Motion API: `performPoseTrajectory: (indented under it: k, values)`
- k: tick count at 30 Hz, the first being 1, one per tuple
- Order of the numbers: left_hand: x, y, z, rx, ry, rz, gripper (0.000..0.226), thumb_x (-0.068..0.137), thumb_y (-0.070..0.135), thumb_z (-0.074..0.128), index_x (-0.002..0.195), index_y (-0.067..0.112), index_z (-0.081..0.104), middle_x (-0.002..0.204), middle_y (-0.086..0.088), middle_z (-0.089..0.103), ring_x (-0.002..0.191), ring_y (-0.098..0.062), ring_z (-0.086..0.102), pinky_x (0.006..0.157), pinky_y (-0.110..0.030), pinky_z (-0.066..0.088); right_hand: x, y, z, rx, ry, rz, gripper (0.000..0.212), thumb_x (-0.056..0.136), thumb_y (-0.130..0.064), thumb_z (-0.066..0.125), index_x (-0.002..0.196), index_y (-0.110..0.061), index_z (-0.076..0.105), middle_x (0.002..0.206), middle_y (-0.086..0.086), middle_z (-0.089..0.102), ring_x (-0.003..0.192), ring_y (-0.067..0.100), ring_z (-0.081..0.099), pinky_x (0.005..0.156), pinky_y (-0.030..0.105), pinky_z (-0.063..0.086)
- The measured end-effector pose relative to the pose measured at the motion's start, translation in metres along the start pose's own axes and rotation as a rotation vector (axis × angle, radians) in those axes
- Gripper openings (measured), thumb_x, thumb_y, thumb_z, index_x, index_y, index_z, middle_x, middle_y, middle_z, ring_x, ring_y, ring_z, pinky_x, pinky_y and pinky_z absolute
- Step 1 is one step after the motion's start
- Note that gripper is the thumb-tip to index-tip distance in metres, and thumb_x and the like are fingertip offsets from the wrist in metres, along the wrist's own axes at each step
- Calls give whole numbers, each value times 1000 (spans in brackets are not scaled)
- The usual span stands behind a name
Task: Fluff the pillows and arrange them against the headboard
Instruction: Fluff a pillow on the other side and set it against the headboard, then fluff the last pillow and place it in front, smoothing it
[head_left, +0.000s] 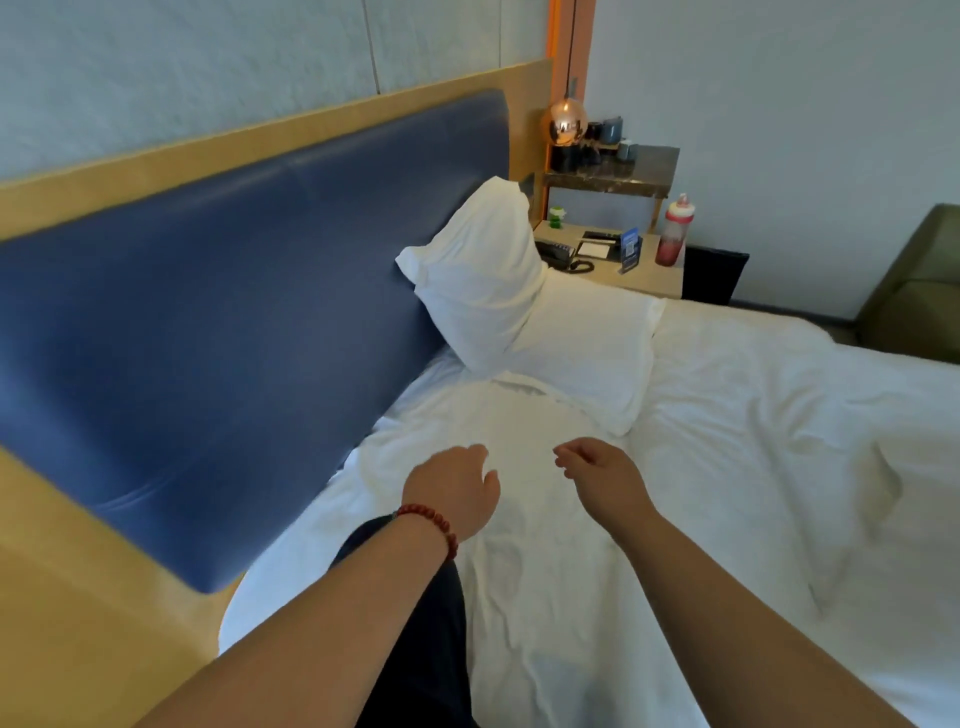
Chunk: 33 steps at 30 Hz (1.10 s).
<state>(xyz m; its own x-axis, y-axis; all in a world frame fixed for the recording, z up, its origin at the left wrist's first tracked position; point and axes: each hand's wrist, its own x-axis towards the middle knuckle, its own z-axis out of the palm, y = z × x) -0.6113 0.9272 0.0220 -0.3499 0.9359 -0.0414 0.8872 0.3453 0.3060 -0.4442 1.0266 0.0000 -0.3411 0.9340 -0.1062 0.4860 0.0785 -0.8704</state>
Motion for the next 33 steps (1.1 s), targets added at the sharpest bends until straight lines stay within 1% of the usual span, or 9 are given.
performPoseTrajectory:
  k: [8,14,17,21,23,26,29,31,33]
  values:
    - [-99,-34,67,-32,-378,-100,45,98,40,40,136,20,51,127,0,61,111,-18,59,91,-29,48,-113,89,33,-151,-151,266,21,96,-29,56,104,-16,71,104,-1,69,101,20,62,85,29,45]
    - [-150,-66,104,-18,-637,-137,37,95,36,44,120,16,61,124,-6,61,109,-21,58,91,-29,46,-199,130,54,-99,-151,484,23,93,-27,56,94,-8,70,90,9,70,87,25,64,77,32,47]
    - [-166,-86,112,-4,-710,-105,33,93,34,45,114,16,63,118,-6,63,101,-20,58,87,-29,46,-240,137,71,-122,-157,539,18,94,-27,56,91,-16,70,90,2,70,86,18,62,77,31,48]
    - [-196,-115,120,-8,-801,-89,27,95,30,47,102,12,65,108,-10,66,100,-25,60,85,-29,46,-295,133,93,-94,-106,623,15,94,-26,55,87,-20,68,88,2,68,81,16,60,65,26,41]
    - [-214,-127,128,-35,-824,-92,23,96,31,48,89,16,65,105,-11,68,100,-27,62,84,-29,46,-318,132,104,-88,-85,637,13,94,-27,57,88,-23,67,87,-1,68,85,17,62,71,26,40]
    - [-242,-138,140,-106,-861,-127,28,94,29,51,71,16,61,83,-8,68,92,-28,66,77,-30,49,-346,128,113,-63,-55,651,15,94,-28,57,100,-22,70,88,-5,66,88,15,60,75,26,39]
    - [-258,-133,149,-141,-893,-116,29,92,31,53,80,12,70,88,-4,72,91,-24,67,86,-35,52,-369,132,111,-16,24,689,13,93,-28,59,98,-25,70,90,-4,70,90,17,64,81,30,46]
    - [-260,-122,152,-135,-892,-100,28,93,31,52,87,12,72,91,-4,72,89,-22,67,88,-35,52,-382,140,103,25,52,699,8,90,-27,62,90,-32,69,89,-4,72,90,17,67,89,35,51]
    - [-260,-106,155,-131,-880,-107,28,94,30,52,88,12,71,92,-5,73,89,-22,68,88,-36,53,-391,148,90,49,66,703,8,90,-28,62,89,-32,69,89,-4,72,89,16,66,89,36,52]
